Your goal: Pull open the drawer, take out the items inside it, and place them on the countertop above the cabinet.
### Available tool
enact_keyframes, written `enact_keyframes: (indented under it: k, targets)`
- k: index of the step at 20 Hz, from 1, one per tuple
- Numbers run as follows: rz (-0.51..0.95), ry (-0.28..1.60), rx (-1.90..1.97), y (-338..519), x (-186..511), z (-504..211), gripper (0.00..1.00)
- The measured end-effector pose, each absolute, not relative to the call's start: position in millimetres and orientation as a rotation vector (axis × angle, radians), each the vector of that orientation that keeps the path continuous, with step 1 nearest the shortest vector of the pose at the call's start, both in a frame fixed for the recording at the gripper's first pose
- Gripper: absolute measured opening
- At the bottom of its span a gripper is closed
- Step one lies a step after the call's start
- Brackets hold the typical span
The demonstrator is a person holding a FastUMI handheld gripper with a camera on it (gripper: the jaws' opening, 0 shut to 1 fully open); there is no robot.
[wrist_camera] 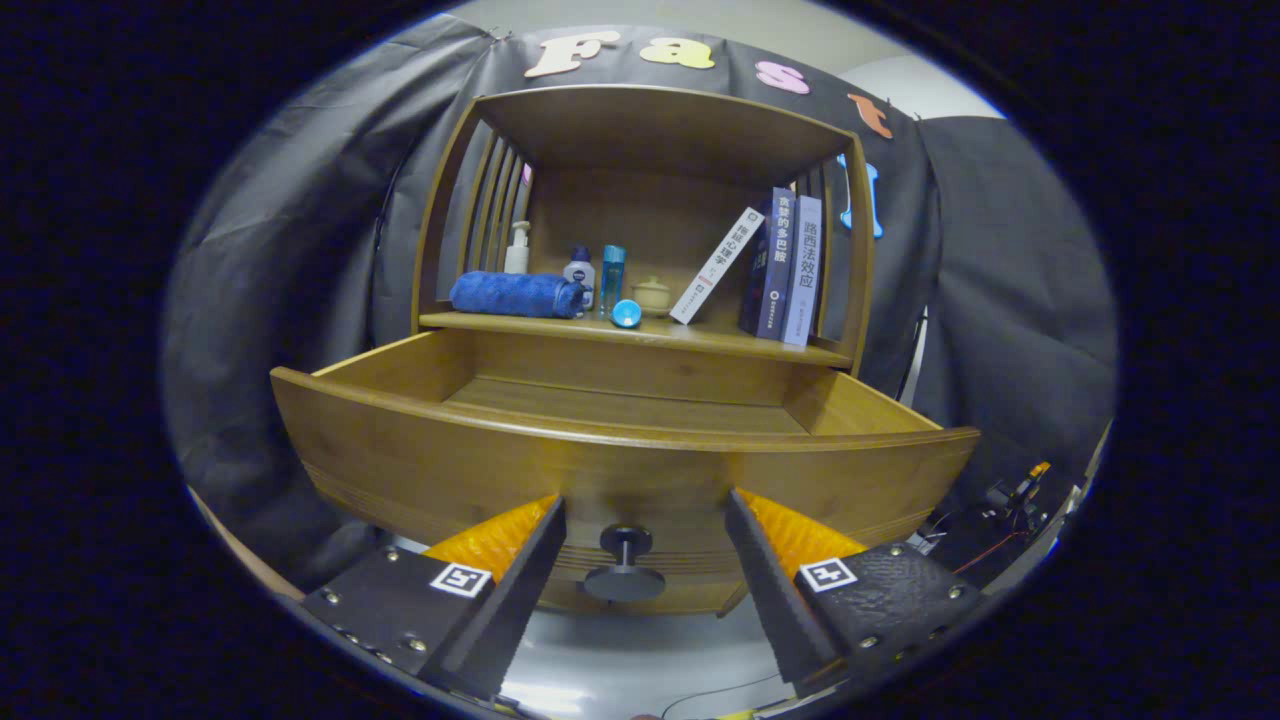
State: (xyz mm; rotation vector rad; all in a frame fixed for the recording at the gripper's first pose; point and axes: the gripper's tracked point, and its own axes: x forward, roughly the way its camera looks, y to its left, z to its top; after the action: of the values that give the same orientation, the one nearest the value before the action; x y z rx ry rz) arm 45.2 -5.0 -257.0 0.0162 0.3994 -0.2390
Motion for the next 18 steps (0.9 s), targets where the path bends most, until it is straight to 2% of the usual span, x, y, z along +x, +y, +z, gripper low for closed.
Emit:
enact_keyframes:
  k: [18]
  targets:
    - [-0.249, 0.374, -0.021, -6, 122, -254, 0.97]
